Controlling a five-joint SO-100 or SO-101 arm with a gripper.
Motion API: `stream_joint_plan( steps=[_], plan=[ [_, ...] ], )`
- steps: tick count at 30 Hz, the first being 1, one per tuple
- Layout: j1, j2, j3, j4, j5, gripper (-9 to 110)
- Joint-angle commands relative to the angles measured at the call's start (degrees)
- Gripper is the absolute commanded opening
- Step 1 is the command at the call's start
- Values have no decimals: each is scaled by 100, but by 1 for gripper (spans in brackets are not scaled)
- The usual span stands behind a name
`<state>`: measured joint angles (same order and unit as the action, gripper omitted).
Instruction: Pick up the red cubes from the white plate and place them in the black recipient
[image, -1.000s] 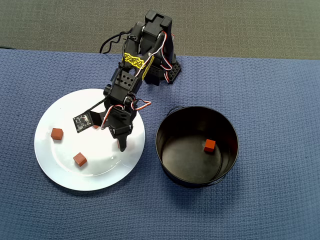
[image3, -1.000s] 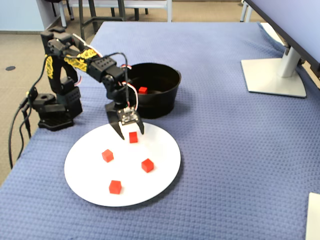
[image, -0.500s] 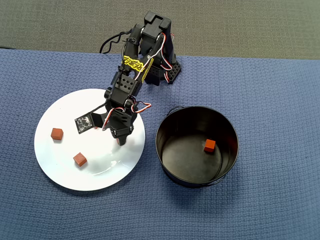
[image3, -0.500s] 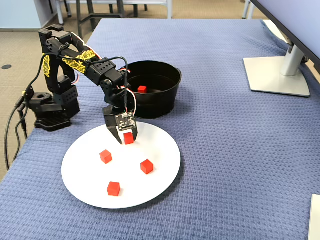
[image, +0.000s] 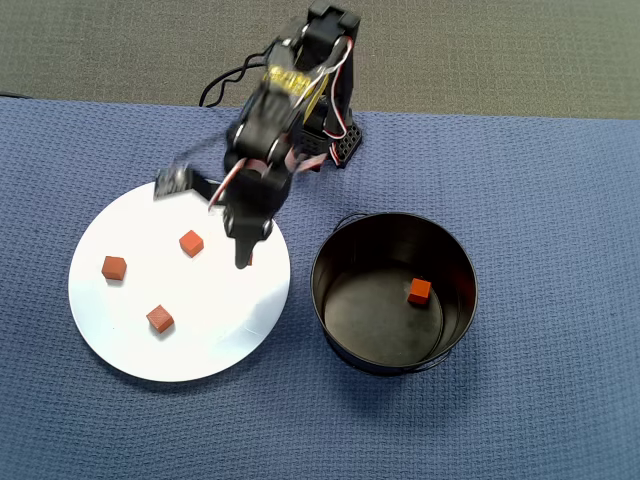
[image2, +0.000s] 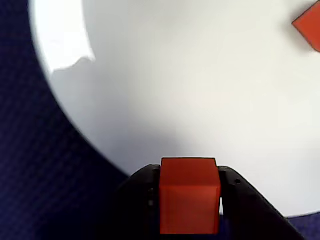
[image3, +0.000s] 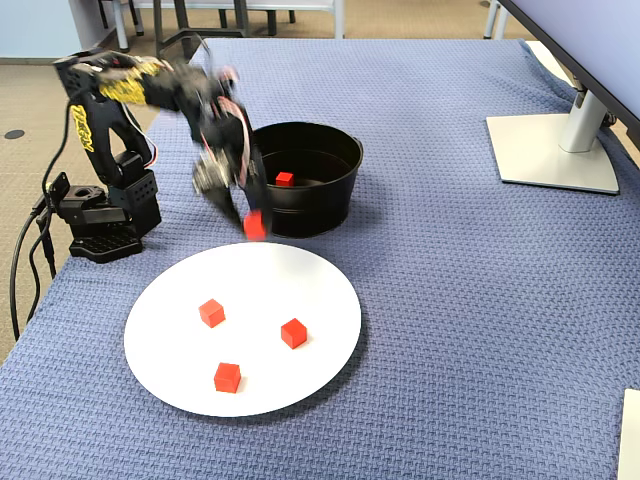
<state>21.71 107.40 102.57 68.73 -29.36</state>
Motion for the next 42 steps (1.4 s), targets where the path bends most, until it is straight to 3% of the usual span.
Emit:
stream_joint_plan(
  steps=[1, 8, 11, 12, 15, 21, 27, 34, 42],
  plan=[
    [-809, 1116, -712, 413, 659, 0],
    [-3041, 1178, -598, 88, 1477, 0],
    [-4043, 1125, -246, 255, 1125, 39],
    [-4069, 1151, -246, 272, 1151, 40],
    [-3384, 1230, -431, 360, 1063, 37],
    [-1178, 1002, -387, 738, -492, 29],
    [659, 624, 896, -475, -2522, 25],
    [1723, 53, 1863, -1397, -5159, 25],
    [2250, -466, 1986, -1573, -6961, 26]
  ],
)
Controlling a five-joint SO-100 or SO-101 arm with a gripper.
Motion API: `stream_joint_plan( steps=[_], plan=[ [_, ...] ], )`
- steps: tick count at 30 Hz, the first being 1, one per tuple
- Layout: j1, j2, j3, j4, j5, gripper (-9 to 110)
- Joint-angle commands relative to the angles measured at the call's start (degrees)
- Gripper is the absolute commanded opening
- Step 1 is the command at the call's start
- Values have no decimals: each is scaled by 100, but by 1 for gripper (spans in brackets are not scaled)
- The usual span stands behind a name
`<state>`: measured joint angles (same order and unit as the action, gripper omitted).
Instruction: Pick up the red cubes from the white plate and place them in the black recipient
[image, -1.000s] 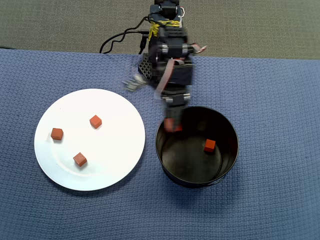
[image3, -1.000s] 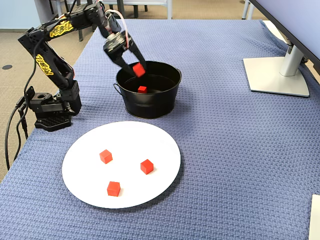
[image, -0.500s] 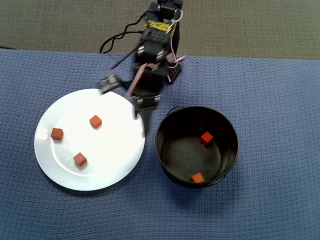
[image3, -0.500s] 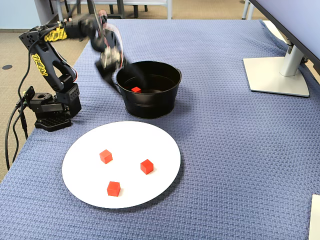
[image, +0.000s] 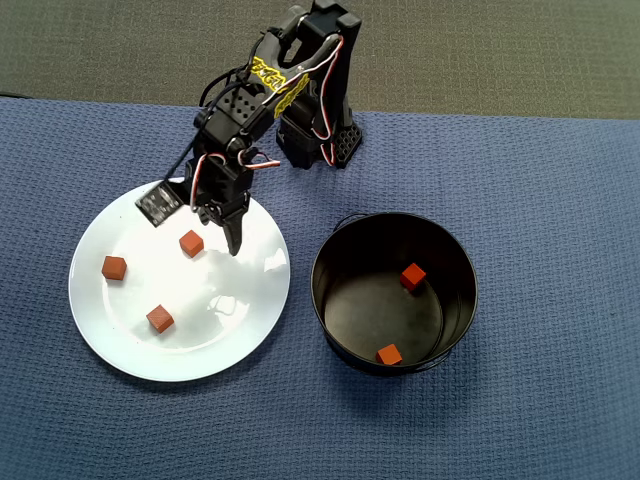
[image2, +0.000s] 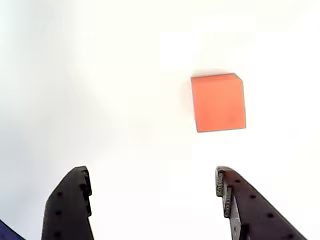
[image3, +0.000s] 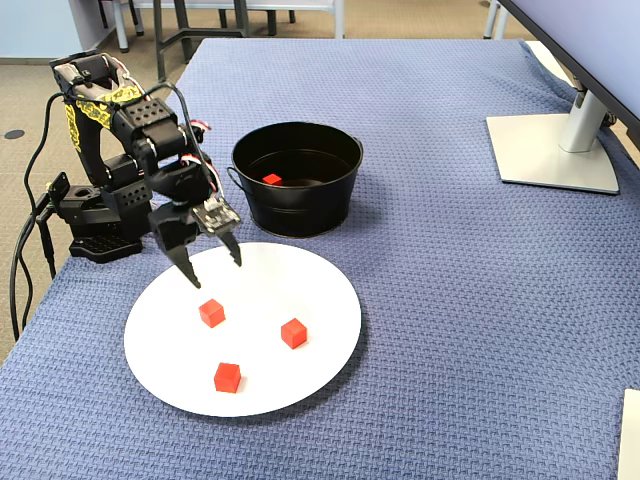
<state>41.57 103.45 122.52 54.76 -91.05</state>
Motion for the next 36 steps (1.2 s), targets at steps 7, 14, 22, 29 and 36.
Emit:
stream_joint_plan(
  steps=[7, 14, 22, 29, 36],
  plan=[
    [316, -536, -141, -343, -993, 24],
    [439, -1002, -404, -571, -1055, 24],
    [615, -1433, -888, -633, -1134, 24],
    [703, -1723, -1292, -703, -1125, 17],
    [571, -1696, -677, -2101, -413, 0]
  ],
)
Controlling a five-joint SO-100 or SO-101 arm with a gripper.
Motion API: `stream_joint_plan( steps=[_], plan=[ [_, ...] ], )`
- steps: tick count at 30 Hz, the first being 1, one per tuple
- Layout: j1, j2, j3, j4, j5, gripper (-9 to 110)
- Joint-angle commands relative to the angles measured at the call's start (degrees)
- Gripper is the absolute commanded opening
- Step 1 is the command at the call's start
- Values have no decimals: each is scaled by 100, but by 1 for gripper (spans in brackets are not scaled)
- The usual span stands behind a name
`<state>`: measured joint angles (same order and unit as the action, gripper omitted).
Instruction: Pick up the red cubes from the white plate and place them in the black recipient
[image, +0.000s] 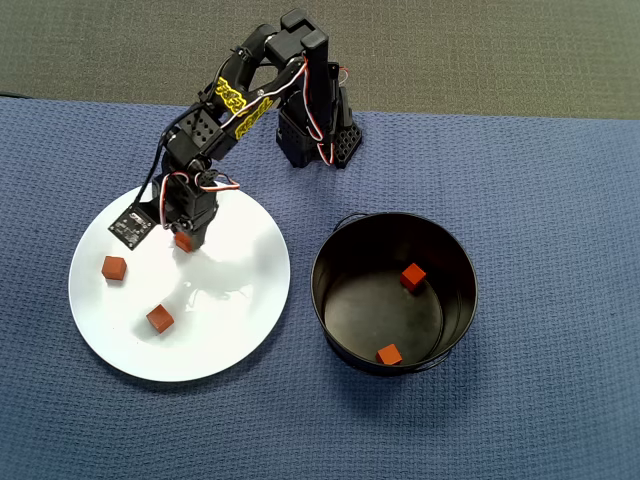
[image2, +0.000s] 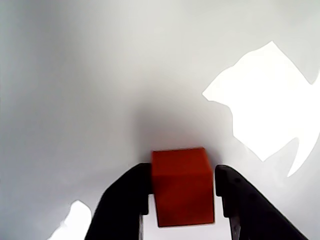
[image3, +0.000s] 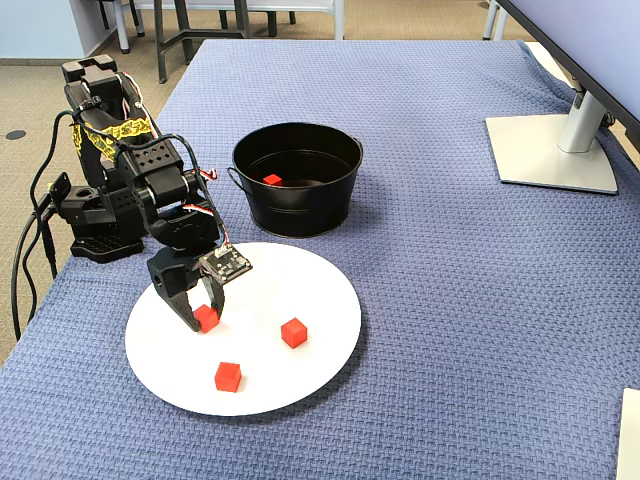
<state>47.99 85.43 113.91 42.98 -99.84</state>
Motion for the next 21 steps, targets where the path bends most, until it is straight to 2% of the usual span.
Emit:
stream_joint_plan(
  steps=[1, 5, 9, 16, 21],
  plan=[
    [-123, 193, 316, -1125, 650, 0],
    [-475, 923, 501, -940, 1828, 0],
    [-1055, 2021, 466, 272, 3278, 0],
    [-2531, 3560, -457, 2496, 6486, 0],
    [-3639, 4104, -844, 2848, 7822, 0]
  ],
)
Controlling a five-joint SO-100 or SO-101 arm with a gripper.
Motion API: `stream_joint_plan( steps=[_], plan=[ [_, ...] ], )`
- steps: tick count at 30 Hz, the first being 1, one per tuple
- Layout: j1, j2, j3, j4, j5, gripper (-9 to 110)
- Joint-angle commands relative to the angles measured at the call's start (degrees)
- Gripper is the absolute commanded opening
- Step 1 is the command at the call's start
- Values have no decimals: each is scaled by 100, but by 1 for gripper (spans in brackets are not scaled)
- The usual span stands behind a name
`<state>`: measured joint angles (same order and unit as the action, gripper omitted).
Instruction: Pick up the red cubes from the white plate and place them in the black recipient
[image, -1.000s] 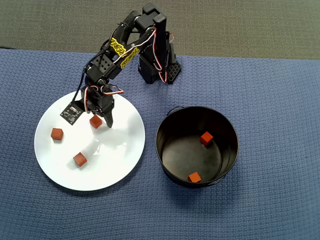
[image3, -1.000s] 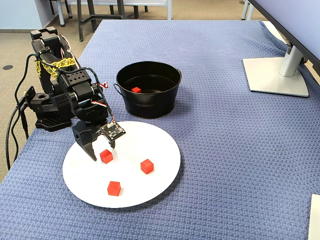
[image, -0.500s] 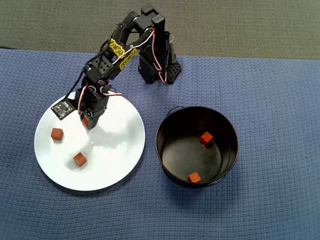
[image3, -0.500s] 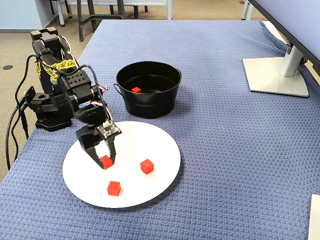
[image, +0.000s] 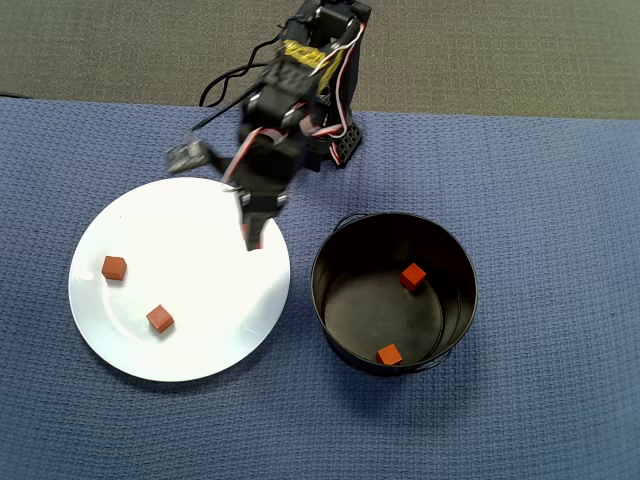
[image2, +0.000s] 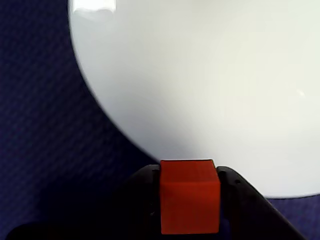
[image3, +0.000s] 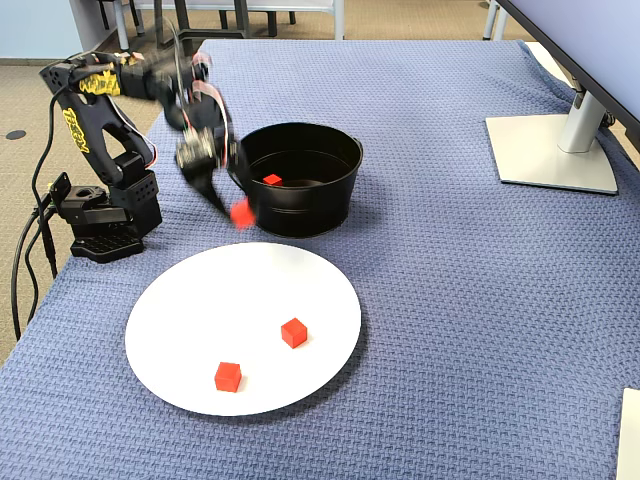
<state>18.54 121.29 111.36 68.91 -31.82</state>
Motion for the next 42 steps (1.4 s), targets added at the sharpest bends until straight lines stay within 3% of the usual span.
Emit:
stream_joint_plan(
  steps=[1, 9, 12, 15, 19, 22, 27, 33, 42],
  plan=[
    [-896, 545, -659, 255, 1169, 0],
    [-2707, -53, -1187, 334, 1556, 3],
    [-3313, -325, -976, 536, 642, 39],
    [-2795, -290, -1143, 624, 308, 40],
    [-1354, -422, -1433, 1011, -853, 32],
    [-62, -571, -1107, 413, -1995, 31],
    [1468, -1556, -1063, -738, -2329, 26],
    [1811, -3366, -2408, -308, -2382, 26],
    [1538, -4922, -3656, -237, -3683, 25]
  ],
)
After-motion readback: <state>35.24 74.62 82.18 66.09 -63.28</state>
